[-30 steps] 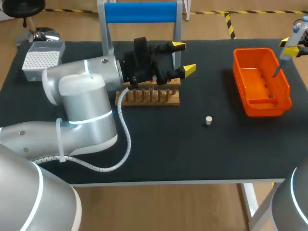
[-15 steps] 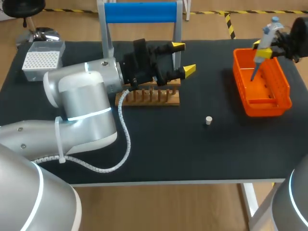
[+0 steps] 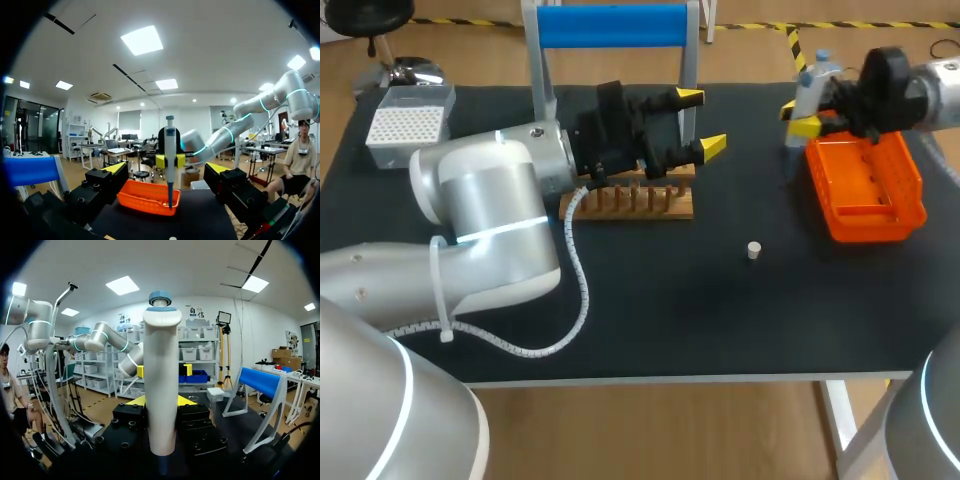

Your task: Invert the test tube, pick up the pipette, mount the tip to pipette, aspirate from beaker and dispense into the tube, eject the tip, return the pipette, and cap with the stopper.

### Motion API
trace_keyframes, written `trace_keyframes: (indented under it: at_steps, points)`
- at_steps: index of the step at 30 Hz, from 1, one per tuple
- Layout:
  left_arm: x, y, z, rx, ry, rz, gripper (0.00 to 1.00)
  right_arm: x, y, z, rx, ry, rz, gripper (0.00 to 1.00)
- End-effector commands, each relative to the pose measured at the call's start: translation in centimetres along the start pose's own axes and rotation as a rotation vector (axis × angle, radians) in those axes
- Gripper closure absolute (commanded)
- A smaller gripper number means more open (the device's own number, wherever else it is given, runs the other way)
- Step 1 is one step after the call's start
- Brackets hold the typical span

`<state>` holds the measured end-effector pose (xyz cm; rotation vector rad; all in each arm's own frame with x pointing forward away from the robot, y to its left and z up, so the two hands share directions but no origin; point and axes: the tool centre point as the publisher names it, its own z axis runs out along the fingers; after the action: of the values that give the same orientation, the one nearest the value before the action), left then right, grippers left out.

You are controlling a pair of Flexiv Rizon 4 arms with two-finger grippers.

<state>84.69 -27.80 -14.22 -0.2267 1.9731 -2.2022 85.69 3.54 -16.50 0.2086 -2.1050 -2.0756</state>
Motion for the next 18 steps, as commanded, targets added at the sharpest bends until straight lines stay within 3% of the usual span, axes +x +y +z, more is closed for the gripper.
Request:
trace_keyframes:
  at_steps: [1, 18]
  points:
    - [0.1, 0.0, 0.2, -0.001, -0.005, 0.000, 0.00, -0.3, -0.2, 2.6, 0.007, 0.023, 0.007, 1.00]
    - [0.1, 0.0, 0.2, -0.001, -0.005, 0.000, 0.00, -0.1, -1.8, 7.6, 0.069, 0.104, 0.008, 1.00]
